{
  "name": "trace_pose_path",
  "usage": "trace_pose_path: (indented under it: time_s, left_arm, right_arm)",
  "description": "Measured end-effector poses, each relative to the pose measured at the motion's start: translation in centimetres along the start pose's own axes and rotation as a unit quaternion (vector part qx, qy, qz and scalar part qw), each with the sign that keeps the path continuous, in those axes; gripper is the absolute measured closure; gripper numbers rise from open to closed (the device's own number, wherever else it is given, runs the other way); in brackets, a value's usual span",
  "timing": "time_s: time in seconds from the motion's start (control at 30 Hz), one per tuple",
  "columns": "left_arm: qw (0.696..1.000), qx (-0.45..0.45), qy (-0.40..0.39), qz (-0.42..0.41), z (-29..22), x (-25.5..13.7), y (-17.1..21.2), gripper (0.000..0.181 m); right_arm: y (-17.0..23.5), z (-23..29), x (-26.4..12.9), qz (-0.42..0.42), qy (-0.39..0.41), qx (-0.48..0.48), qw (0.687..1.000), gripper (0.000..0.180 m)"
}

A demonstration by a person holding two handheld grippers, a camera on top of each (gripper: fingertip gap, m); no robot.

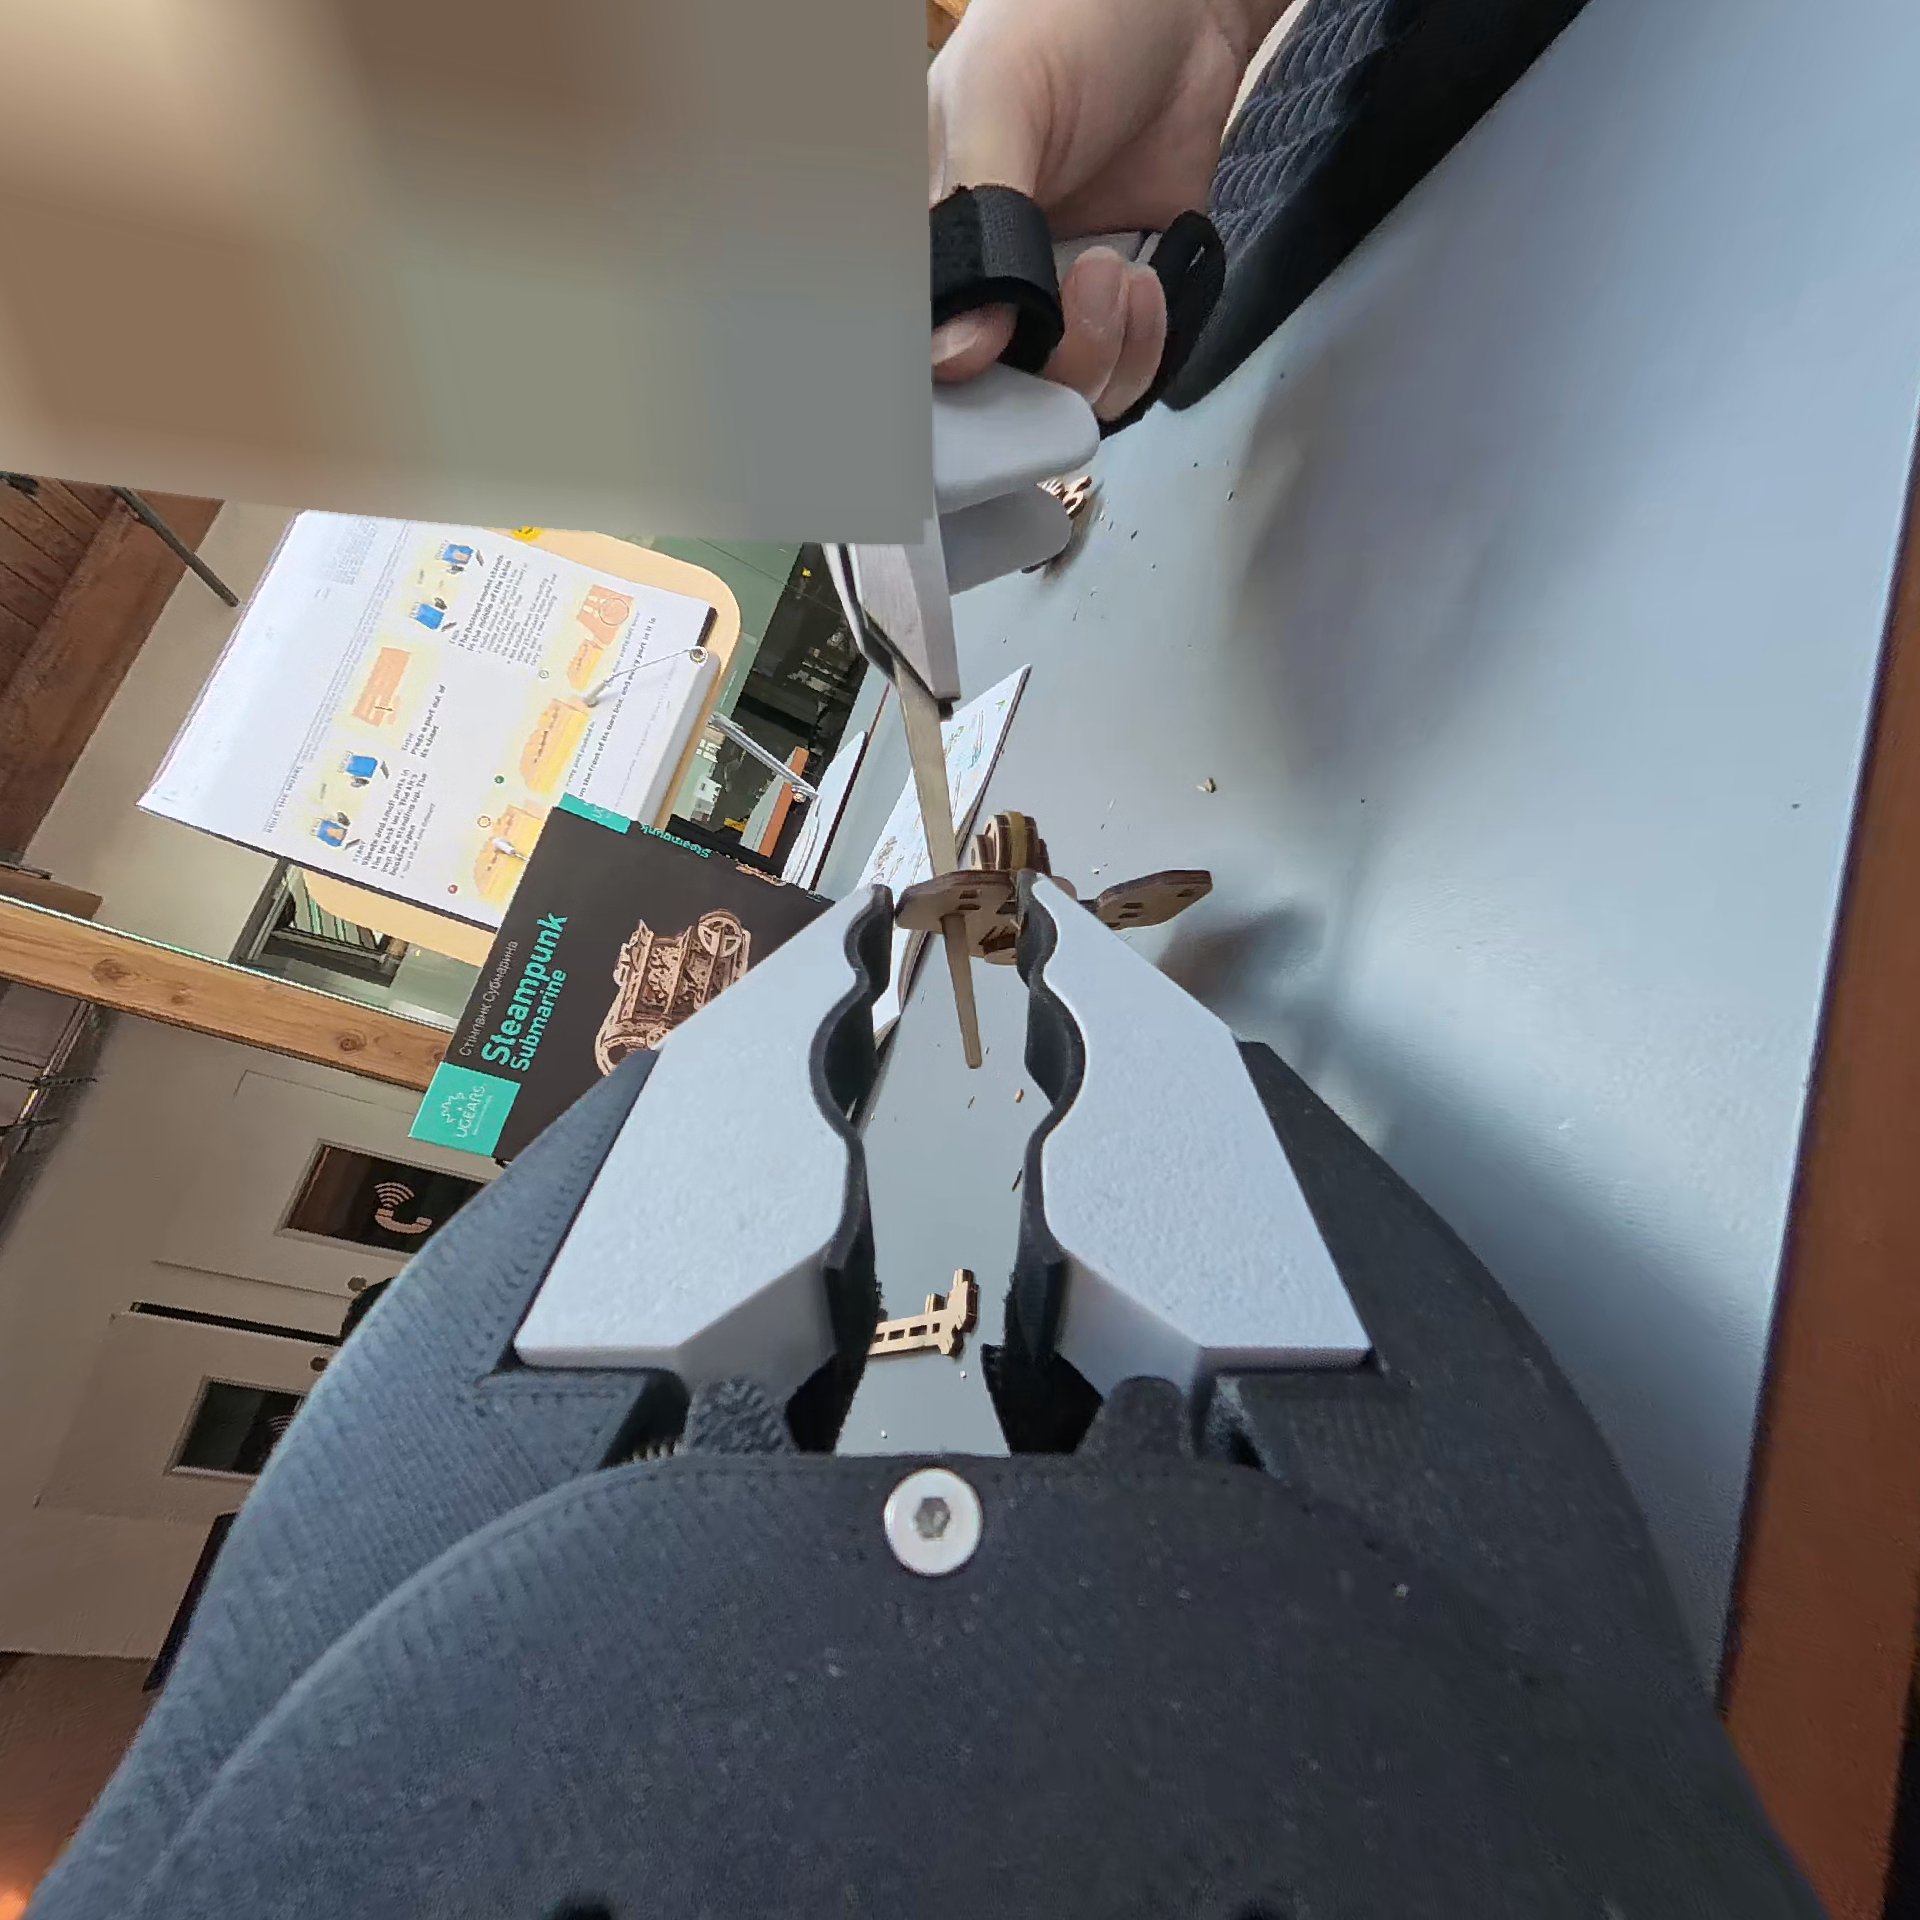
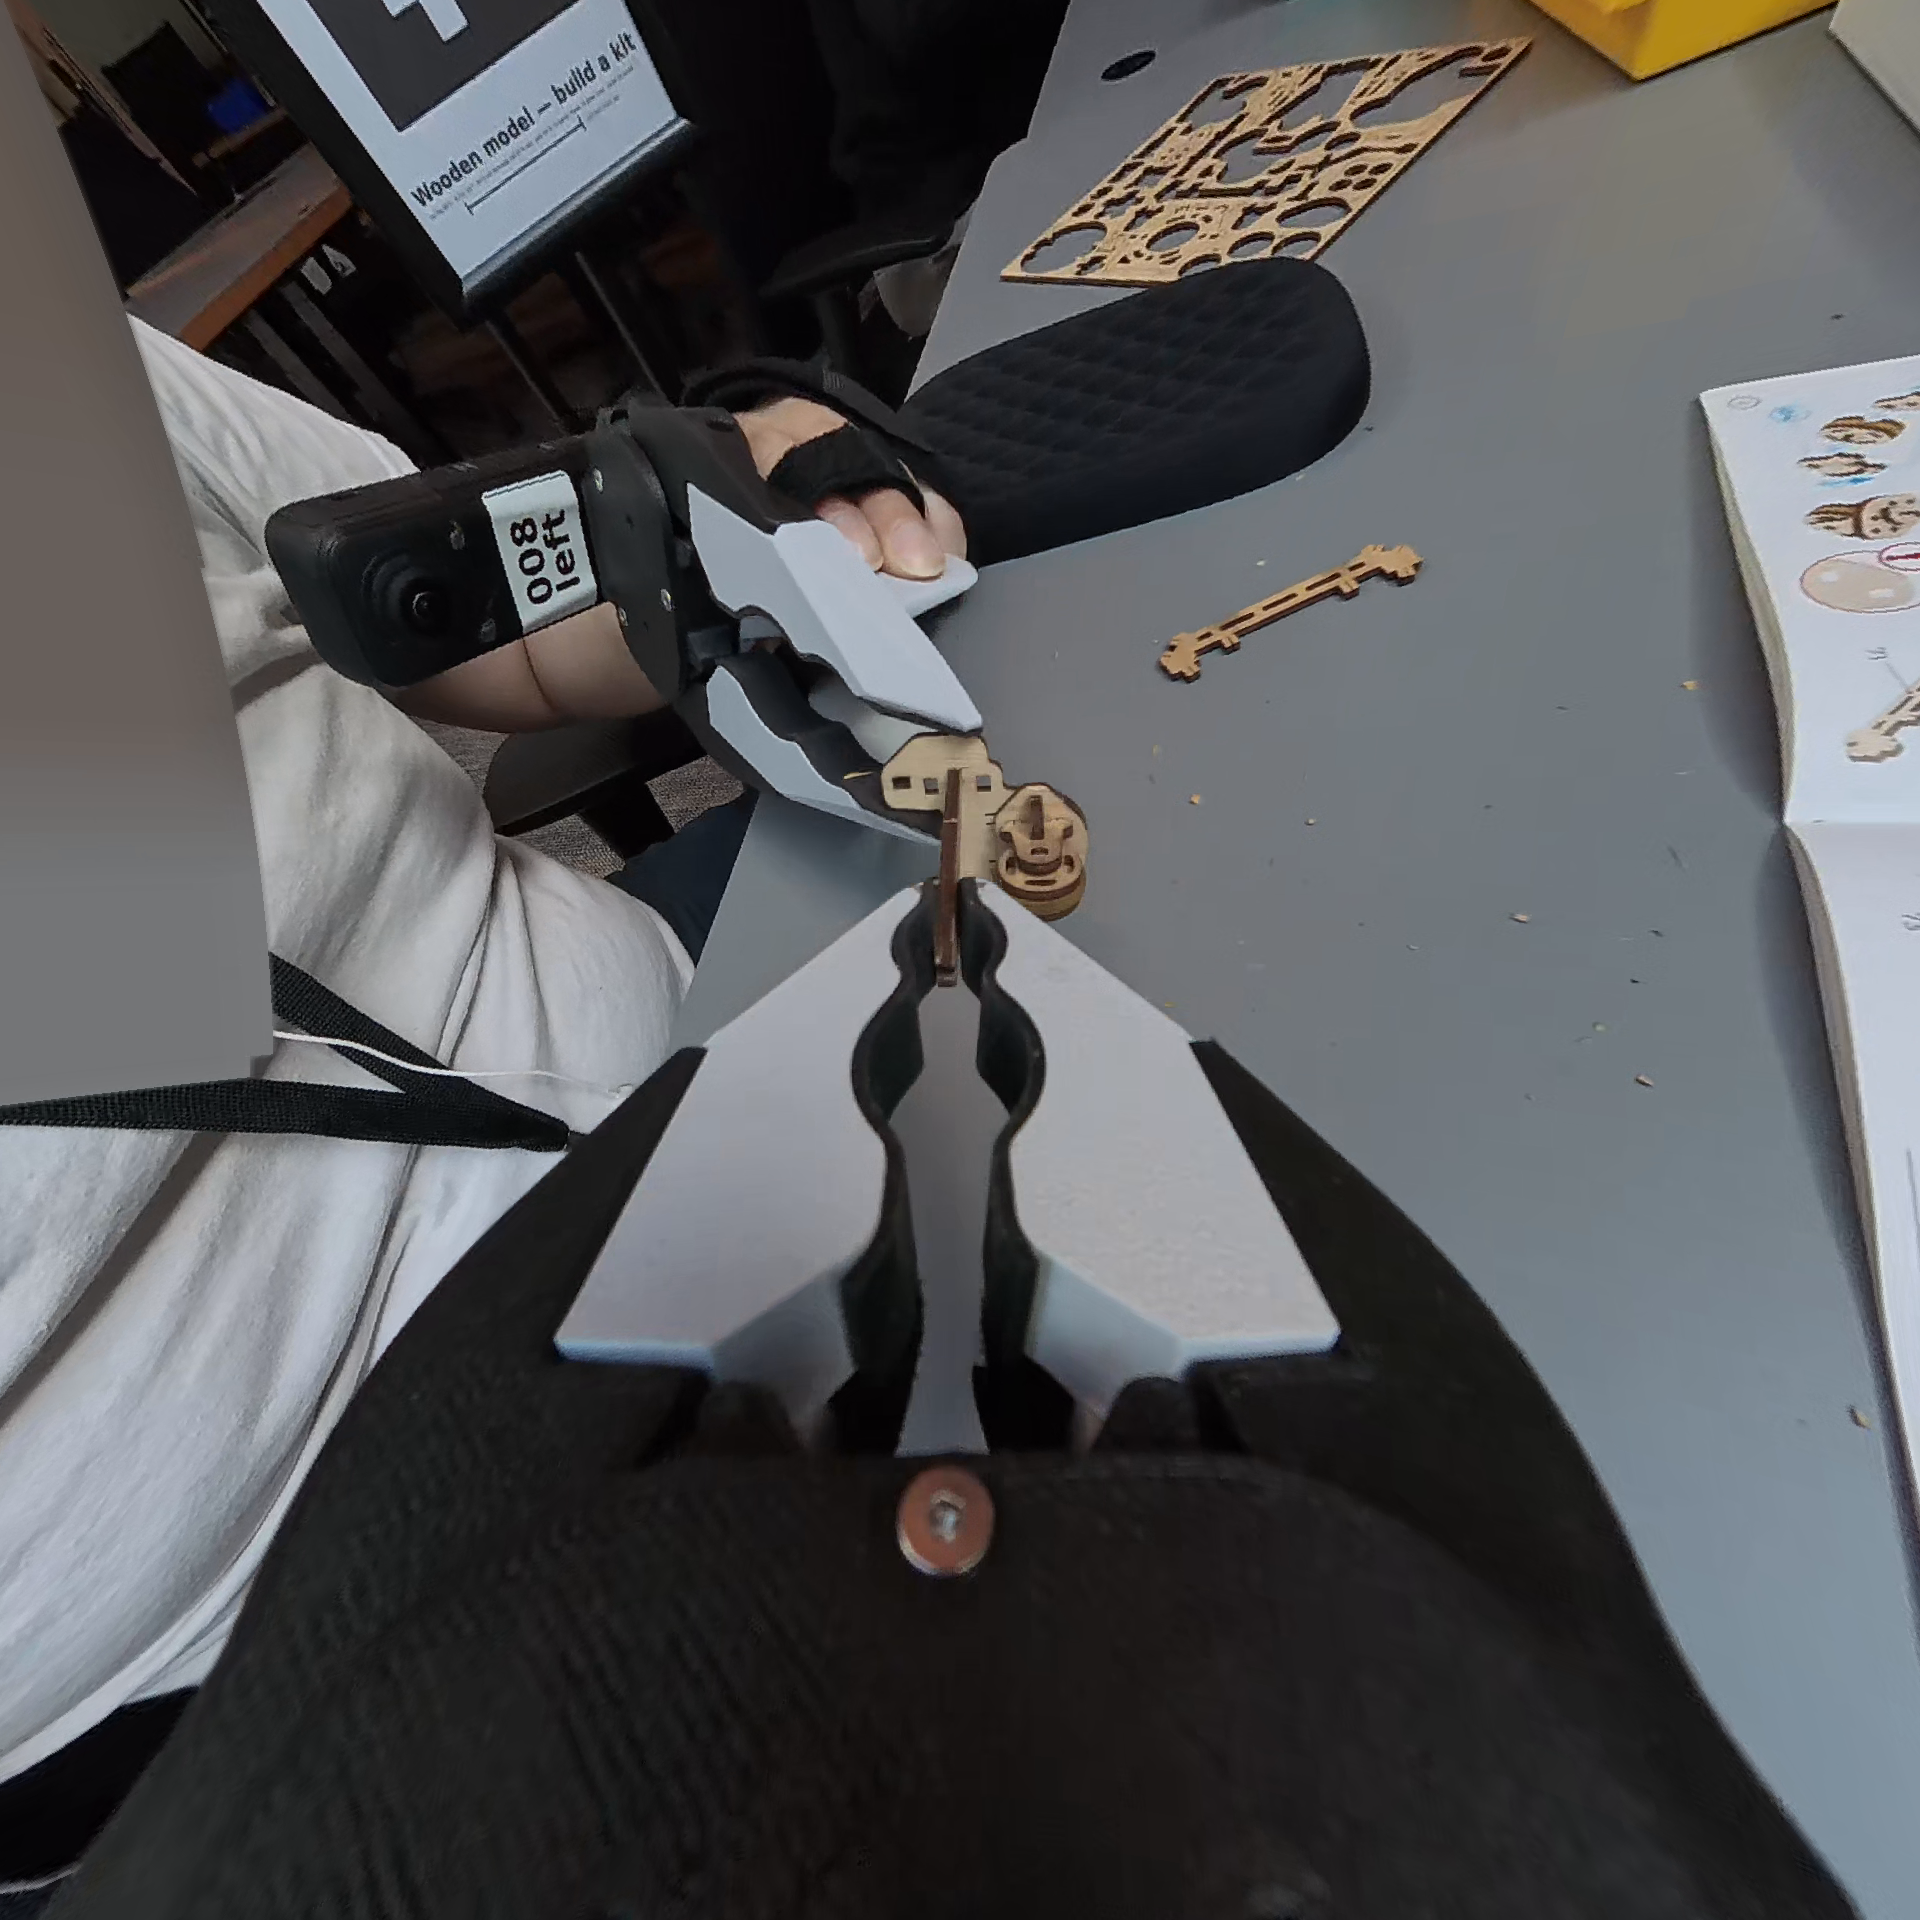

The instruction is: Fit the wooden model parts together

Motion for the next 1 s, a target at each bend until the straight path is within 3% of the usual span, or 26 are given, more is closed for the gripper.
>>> trace_pose_path:
  time_s: [0.2, 0.33, 0.57, 0.8, 1.0]
  left_arm:
    - [1.000, -0.002, 0.007, 0.005, -0.1, 0.3, 0.0, 0.150]
    - [1.000, 0.014, 0.022, 0.009, -0.6, 0.5, 0.2, 0.161]
    - [0.999, -0.019, 0.033, 0.024, -0.4, 0.3, 0.5, 0.161]
    - [0.998, -0.038, 0.037, 0.023, -0.3, -0.1, 1.2, 0.162]
    - [0.998, -0.043, 0.036, 0.017, -0.2, -0.1, 1.5, 0.162]
  right_arm:
    - [0.3, 0.0, 0.4, 0.012, -0.006, 0.013, 1.000, 0.177]
    - [0.5, 0.0, 0.6, 0.015, -0.010, 0.017, 1.000, 0.177]
    - [0.7, 0.0, 0.6, 0.028, 0.014, -0.004, 1.000, 0.177]
    - [0.6, -0.3, -1.4, 0.033, 0.015, 0.002, 0.999, 0.178]
    - [0.5, -0.6, -6.4, 0.013, -0.004, 0.019, 1.000, 0.178]
Point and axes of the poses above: each gripper's, where its closed fingertips meet, x out along the fingers, y out of its underside, z = x × y across the jaws, the point moved 5 cm from there along -x, back along the fingers, and after that the axes turned 5 degrees about -z, right-handed, at the moved point
